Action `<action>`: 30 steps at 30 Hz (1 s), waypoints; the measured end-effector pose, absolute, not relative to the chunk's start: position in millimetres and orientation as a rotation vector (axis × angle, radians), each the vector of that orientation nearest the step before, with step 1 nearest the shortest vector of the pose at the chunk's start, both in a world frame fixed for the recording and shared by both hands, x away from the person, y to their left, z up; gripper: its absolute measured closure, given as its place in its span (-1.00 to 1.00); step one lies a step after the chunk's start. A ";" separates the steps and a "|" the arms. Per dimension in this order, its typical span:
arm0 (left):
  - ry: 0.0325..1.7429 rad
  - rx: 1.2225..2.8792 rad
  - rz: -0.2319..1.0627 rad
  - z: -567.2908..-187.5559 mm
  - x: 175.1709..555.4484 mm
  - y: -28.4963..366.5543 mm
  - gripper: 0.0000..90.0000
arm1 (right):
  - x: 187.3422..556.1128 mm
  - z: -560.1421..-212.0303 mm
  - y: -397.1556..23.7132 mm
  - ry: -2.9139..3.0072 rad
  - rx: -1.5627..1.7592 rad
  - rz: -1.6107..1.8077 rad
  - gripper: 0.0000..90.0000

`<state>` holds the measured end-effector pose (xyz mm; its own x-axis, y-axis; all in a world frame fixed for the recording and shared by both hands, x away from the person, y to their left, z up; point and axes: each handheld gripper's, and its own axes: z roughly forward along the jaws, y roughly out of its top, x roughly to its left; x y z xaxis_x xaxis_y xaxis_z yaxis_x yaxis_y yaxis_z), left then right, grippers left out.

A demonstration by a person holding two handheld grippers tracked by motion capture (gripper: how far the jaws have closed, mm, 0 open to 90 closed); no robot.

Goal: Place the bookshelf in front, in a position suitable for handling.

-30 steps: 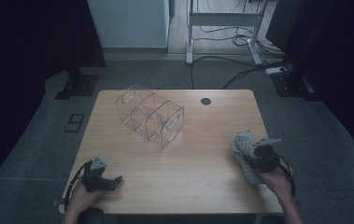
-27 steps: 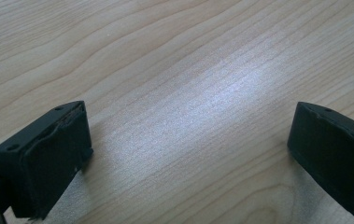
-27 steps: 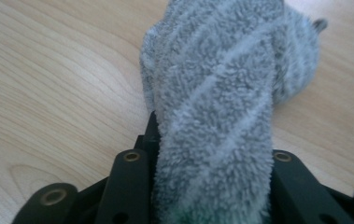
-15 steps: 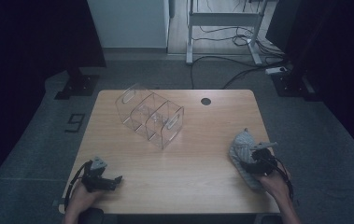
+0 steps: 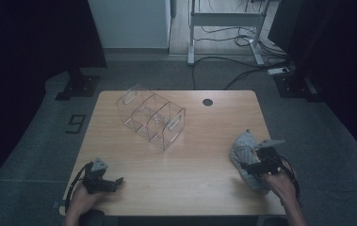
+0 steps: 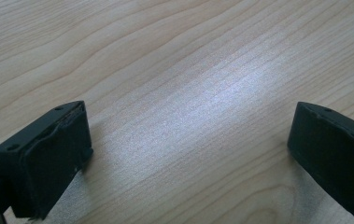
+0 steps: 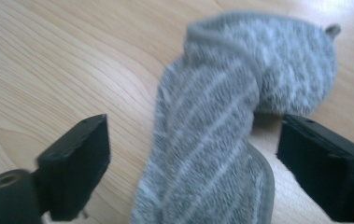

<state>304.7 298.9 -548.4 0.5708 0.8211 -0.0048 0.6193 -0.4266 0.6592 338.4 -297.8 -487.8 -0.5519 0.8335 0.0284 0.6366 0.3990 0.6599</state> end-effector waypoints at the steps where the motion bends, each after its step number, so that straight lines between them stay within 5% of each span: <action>1: 1.145 2.187 0.425 -548.4 304.8 299.0 -1.00 | 338.2 -485.3 -296.6 2.355 1.273 0.920 -0.85; 7: 1.146 2.186 0.425 -548.5 304.8 298.9 -1.00 | 339.3 -473.7 -288.6 2.367 1.223 0.974 -1.00; 30: 1.145 2.187 0.425 -548.4 304.9 298.9 -1.00 | 359.7 -451.0 -223.7 2.460 1.119 1.101 -1.00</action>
<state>304.9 298.9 -548.4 0.5709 0.8210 -0.0046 0.6193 -0.4269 0.6590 359.7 -223.7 -451.0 -0.6844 0.7224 0.0989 0.5550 0.4282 0.7132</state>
